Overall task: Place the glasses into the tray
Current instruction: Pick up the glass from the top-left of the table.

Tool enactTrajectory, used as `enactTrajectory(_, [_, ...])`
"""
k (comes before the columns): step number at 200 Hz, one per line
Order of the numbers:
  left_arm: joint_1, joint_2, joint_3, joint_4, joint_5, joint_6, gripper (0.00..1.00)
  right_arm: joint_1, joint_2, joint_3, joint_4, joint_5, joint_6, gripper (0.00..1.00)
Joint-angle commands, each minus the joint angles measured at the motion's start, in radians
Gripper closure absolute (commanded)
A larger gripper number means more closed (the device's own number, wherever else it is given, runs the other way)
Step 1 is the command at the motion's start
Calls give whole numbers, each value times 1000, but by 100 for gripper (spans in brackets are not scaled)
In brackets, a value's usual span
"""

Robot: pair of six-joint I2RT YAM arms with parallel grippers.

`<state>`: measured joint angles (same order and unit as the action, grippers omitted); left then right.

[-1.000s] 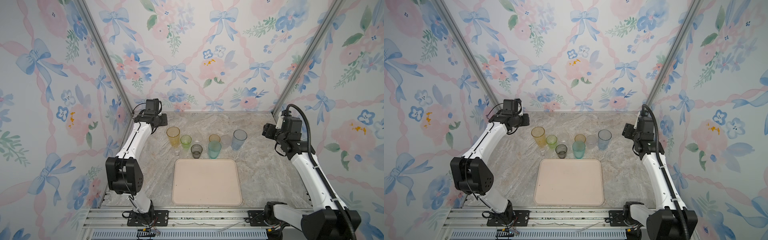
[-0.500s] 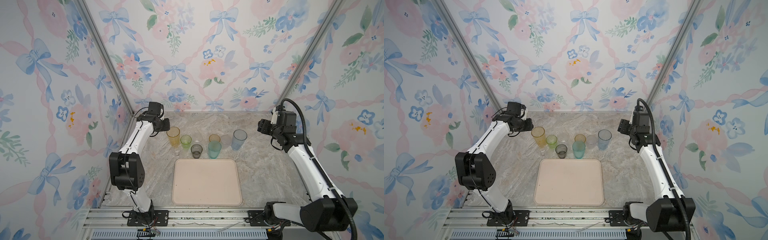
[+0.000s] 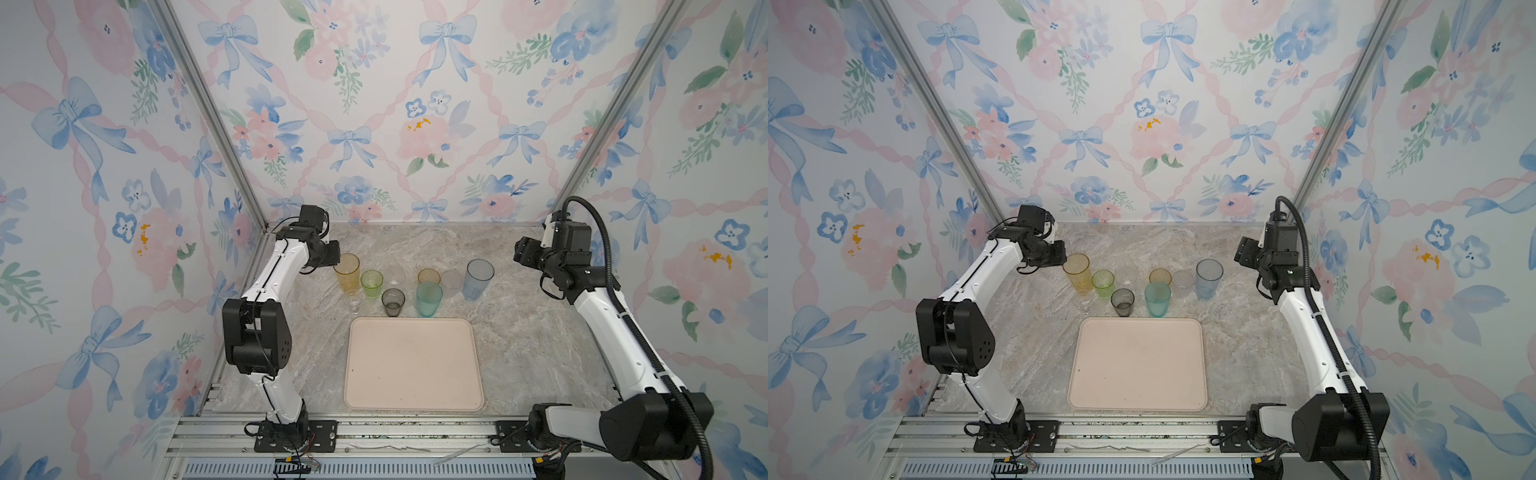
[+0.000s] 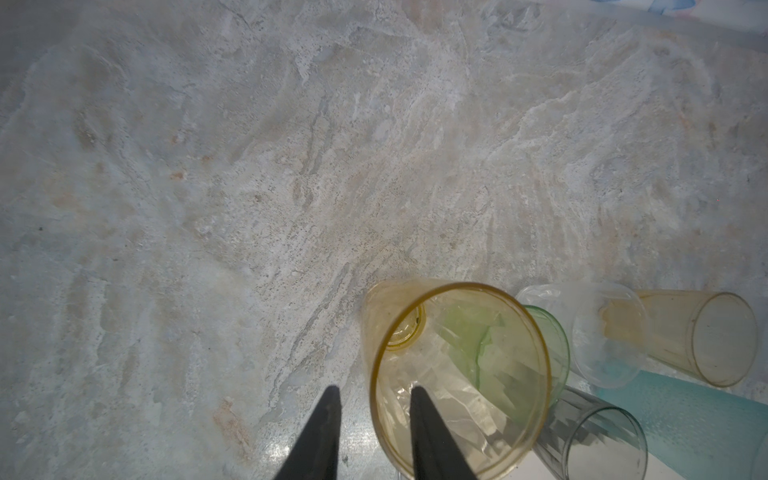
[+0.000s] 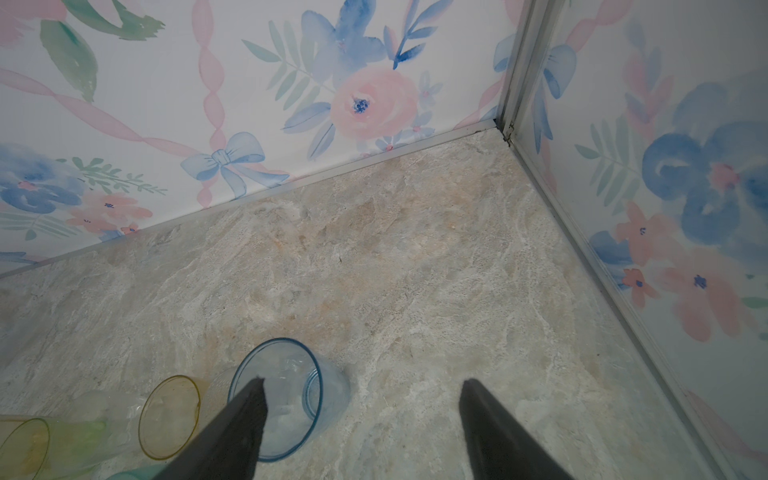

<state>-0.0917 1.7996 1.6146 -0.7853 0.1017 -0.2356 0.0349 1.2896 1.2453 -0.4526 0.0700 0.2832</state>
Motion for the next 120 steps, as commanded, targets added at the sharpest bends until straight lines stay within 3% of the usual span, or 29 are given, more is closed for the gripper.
enactTrajectory(1, [-8, 21, 30, -35, -6, 27, 69, 11, 5, -9, 15, -8, 20, 24])
enactTrajectory(120, [-17, 100, 88, -80, -3, 64, 74, 9, -11, -36, 25, 3, 42, 24])
